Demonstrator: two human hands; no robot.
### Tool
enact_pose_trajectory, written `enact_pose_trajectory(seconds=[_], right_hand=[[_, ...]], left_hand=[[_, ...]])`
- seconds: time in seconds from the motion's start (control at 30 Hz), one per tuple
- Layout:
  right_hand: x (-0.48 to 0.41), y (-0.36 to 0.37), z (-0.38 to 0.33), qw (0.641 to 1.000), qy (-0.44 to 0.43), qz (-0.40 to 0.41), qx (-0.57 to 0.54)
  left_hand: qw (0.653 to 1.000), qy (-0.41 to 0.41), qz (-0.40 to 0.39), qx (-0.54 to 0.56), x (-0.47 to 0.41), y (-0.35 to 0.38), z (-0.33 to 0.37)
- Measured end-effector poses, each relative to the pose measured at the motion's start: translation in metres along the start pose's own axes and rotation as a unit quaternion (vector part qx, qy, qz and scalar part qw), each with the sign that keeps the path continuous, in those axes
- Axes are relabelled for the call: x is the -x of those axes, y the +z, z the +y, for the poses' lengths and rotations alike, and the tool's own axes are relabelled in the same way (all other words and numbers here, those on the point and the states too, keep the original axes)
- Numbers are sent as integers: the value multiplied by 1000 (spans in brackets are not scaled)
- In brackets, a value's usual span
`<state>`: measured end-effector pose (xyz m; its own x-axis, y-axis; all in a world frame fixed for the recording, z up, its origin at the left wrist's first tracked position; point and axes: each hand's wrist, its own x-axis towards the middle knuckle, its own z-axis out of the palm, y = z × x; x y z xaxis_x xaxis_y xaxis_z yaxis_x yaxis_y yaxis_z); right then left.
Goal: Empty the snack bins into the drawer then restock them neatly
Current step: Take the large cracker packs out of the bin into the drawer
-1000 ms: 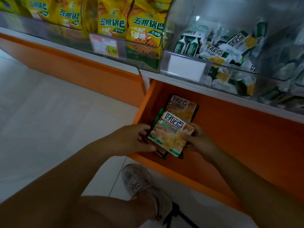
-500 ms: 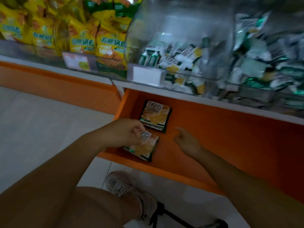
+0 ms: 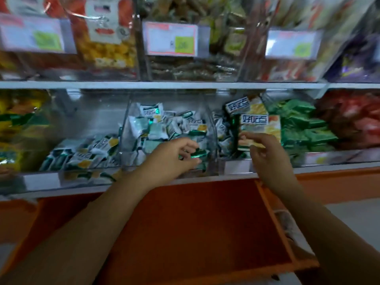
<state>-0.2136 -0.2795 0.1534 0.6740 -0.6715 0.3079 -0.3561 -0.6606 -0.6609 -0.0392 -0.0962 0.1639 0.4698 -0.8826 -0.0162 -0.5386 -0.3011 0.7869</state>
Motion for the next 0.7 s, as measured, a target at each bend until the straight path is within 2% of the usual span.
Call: enact_pose_trajectory(seconds=[0.17,0.33,0.53,0.63,0.7], right_hand=[[-51,-19,62,995,60,-10,85],[-80,-14,86,988,66,10,139],[-92,-12,92,989,144,36,18],[-96,-17,94,976,186,66,-95],[-96,-20,94,966,195,43,-166]], left_hand=[[989,61,6,-135,-68,35,16],[966,87,54,-239,-110,58,6],[955,115,100,-256,-121,66,-8],[953,115,97,-262,-123,63,-2],[954,113,93,-262,-124,60,1]])
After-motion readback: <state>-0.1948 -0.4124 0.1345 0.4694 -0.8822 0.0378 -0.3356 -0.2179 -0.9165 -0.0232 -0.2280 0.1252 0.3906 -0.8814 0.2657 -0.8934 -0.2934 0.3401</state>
